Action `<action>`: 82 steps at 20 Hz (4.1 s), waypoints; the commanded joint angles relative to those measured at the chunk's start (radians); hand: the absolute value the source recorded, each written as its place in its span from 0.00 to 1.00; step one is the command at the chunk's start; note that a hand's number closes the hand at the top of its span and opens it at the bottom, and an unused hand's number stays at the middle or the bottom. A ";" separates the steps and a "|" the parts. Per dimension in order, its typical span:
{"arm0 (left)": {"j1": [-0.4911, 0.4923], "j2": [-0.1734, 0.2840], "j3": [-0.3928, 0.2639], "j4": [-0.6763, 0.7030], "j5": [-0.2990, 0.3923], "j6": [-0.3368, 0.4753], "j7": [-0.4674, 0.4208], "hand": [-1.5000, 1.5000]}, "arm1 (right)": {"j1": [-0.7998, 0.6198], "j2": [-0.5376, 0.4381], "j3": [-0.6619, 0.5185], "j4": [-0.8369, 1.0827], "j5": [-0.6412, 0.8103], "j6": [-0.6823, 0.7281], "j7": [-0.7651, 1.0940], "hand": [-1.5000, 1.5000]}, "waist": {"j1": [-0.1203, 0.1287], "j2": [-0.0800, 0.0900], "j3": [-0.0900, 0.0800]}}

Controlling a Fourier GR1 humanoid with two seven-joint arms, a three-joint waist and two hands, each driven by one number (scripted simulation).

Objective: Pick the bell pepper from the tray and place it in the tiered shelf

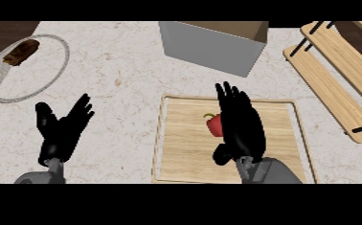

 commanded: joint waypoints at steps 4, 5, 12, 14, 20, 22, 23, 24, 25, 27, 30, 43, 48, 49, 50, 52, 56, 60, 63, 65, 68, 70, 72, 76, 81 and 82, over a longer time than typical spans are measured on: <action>-0.042 0.003 0.047 0.008 -0.020 -0.023 0.044 0.50 | 0.051 0.023 -0.036 0.048 0.109 -0.044 -0.089 0.00 | -0.002 0.001 -0.002; -0.013 -0.052 0.014 0.050 -0.040 -0.004 -0.005 0.50 | -0.019 0.042 -0.082 0.139 0.106 -0.054 -0.120 0.00 | 0.000 0.002 -0.002; -0.025 -0.067 0.051 0.073 -0.055 -0.037 -0.026 0.50 | 0.003 0.106 -0.132 0.245 0.151 -0.135 -0.244 0.00 | -0.001 0.002 -0.002; -0.010 -0.019 0.094 0.091 -0.012 -0.101 -0.031 0.50 | -0.007 0.109 -0.140 0.325 0.152 -0.201 -0.305 0.00 | 0.001 0.003 -0.002; 0.007 -0.068 0.038 0.038 -0.074 -0.048 -0.023 0.50 | -0.059 0.071 -0.119 0.396 0.116 0.026 -0.357 1.00 | 0.012 0.005 -0.002; 0.017 -0.064 0.044 0.009 -0.069 -0.043 -0.004 0.50 | -0.059 0.094 -0.052 0.414 0.169 0.002 -0.378 1.00 | 0.013 0.003 -0.002; 0.009 -0.008 0.085 0.025 -0.040 -0.102 -0.008 0.50 | -0.058 0.136 -0.057 0.410 0.171 -0.017 -0.359 1.00 | 0.007 0.002 -0.002; -0.021 -0.066 0.048 0.032 -0.091 -0.022 0.016 0.50 | -0.025 0.158 -0.057 0.376 0.154 -0.023 -0.354 1.00 | 0.001 0.002 -0.002; -0.032 -0.036 0.082 0.037 -0.055 -0.062 0.018 0.50 | -0.071 0.100 -0.134 0.461 0.120 -0.066 -0.472 1.00 | 0.005 0.004 -0.002; 0.014 -0.078 0.055 0.035 -0.077 -0.044 -0.010 0.50 | -0.048 0.156 -0.094 0.425 0.147 -0.072 -0.438 1.00 | 0.003 0.002 -0.002; 0.067 -0.049 0.059 -0.037 -0.070 -0.071 -0.005 0.50 | 0.043 0.137 -0.060 0.396 0.163 -0.169 -0.509 1.00 | 0.005 0.001 -0.001; 0.002 -0.056 0.045 -0.009 -0.080 -0.068 0.028 0.50 | -0.360 0.161 -0.623 0.472 0.212 -0.478 0.309 1.00 | 0.025 0.006 -0.003; 0.009 -0.064 0.053 0.010 -0.075 -0.071 0.007 0.50 | -0.601 0.134 -0.651 0.512 0.440 -0.406 0.468 1.00 | 0.031 0.002 -0.006; 0.008 -0.072 0.047 -0.022 -0.082 -0.046 0.035 0.50 | -0.613 0.103 -0.669 0.476 0.461 -0.370 0.473 1.00 | 0.017 -0.005 -0.004; -0.017 -0.039 0.073 -0.006 -0.063 -0.071 0.046 0.50 | -0.650 0.145 -0.659 0.496 0.517 -0.386 0.517 1.00 | 0.022 -0.001 -0.005; -0.023 -0.042 0.074 0.055 -0.070 -0.083 0.011 0.50 | -0.749 0.122 -0.702 0.493 0.553 -0.294 0.544 1.00 | 0.009 0.000 -0.007; 0.027 -0.054 0.066 0.013 -0.076 -0.074 0.000 0.50 | -0.824 0.098 -0.756 0.495 0.631 -0.197 0.559 1.00 | 0.007 -0.005 -0.004; 0.008 -0.100 0.046 0.015 -0.095 -0.030 0.009 0.50 | -0.931 0.073 -0.807 0.484 0.683 -0.099 0.543 1.00 | -0.002 -0.006 -0.004; -0.013 -0.070 0.064 0.010 -0.093 -0.038 0.034 0.50 | -0.947 0.004 -0.890 0.487 0.665 -0.101 0.463 1.00 | -0.005 -0.002 -0.003; 0.000 -0.067 0.074 0.070 -0.095 -0.063 -0.035 0.50 | -0.957 -0.004 -0.910 0.444 0.682 -0.057 0.458 1.00 | -0.015 -0.004 -0.003; -0.024 -0.047 0.102 0.090 -0.070 -0.082 -0.018 0.50 | -1.003 -0.067 -0.968 0.464 0.693 -0.039 0.415 1.00 | -0.012 0.000 -0.003; -0.002 -0.072 0.079 0.047 -0.073 -0.075 -0.008 0.50 | -0.965 -0.094 -0.991 0.463 0.700 -0.083 0.380 1.00 | -0.005 0.001 -0.003; -0.026 -0.050 0.084 0.024 -0.081 -0.067 0.029 0.50 | -1.006 -0.156 -1.037 0.475 0.675 -0.014 0.328 1.00 | -0.007 0.000 -0.002; -0.036 -0.059 0.097 0.061 -0.070 -0.078 0.010 0.50 | -0.999 -0.175 -1.063 0.486 0.661 0.002 0.277 1.00 | -0.004 0.002 -0.003; -0.027 -0.069 0.088 0.054 -0.092 -0.063 0.003 0.50 | -0.923 -0.241 -1.140 0.461 0.573 0.068 0.165 1.00 | -0.011 0.000 -0.002; -0.051 -0.048 0.104 0.060 -0.073 -0.083 0.038 0.50 | -0.967 -0.231 -1.121 0.524 0.598 0.048 0.205 1.00 | 0.000 0.003 -0.002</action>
